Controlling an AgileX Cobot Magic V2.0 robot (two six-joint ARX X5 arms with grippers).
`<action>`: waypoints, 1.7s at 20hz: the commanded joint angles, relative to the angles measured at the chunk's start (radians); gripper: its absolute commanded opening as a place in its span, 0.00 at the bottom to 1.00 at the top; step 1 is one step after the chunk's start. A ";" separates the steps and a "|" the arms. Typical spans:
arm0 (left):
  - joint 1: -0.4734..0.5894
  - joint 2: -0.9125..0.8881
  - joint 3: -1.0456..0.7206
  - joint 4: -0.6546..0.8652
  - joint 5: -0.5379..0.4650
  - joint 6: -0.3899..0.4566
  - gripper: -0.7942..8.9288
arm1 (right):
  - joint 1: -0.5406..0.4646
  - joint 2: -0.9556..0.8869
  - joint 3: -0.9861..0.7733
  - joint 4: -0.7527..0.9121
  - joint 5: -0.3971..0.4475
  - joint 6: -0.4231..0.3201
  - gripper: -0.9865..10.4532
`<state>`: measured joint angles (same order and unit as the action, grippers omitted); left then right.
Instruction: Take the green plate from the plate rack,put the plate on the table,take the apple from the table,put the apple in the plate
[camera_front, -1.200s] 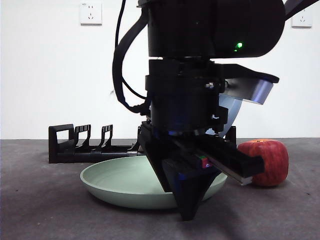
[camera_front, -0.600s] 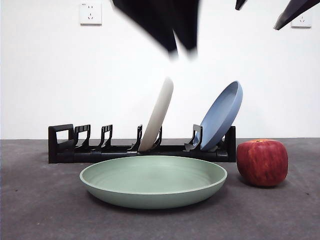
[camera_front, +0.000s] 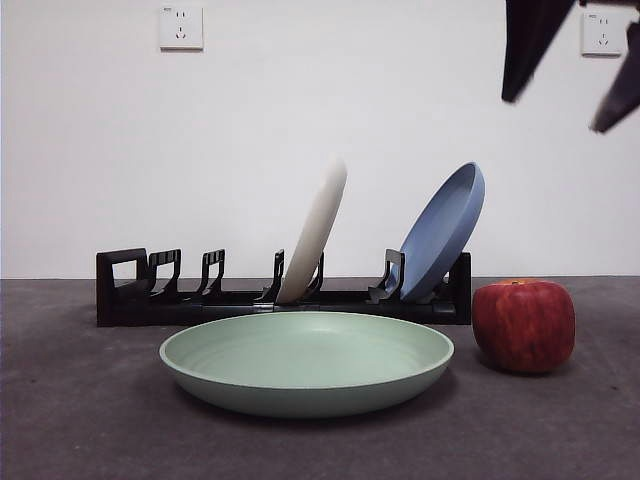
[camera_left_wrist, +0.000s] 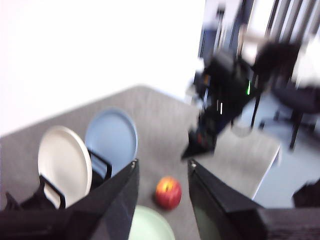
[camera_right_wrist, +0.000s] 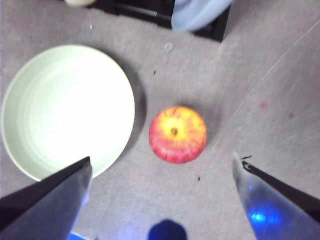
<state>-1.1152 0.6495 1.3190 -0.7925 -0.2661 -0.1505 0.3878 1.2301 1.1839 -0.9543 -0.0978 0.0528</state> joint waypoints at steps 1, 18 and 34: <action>-0.001 -0.075 -0.001 -0.008 0.005 -0.046 0.25 | 0.016 -0.014 -0.098 0.054 0.039 0.044 0.50; -0.003 -0.123 -0.001 -0.081 0.004 -0.090 0.25 | 0.019 0.220 -0.207 0.332 0.054 0.078 0.50; -0.003 -0.119 -0.001 -0.082 0.004 -0.092 0.25 | 0.025 0.341 -0.134 0.285 0.070 0.075 0.08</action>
<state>-1.1156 0.5304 1.3220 -0.8757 -0.2657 -0.2371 0.4076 1.5818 1.0409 -0.6907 -0.0299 0.1234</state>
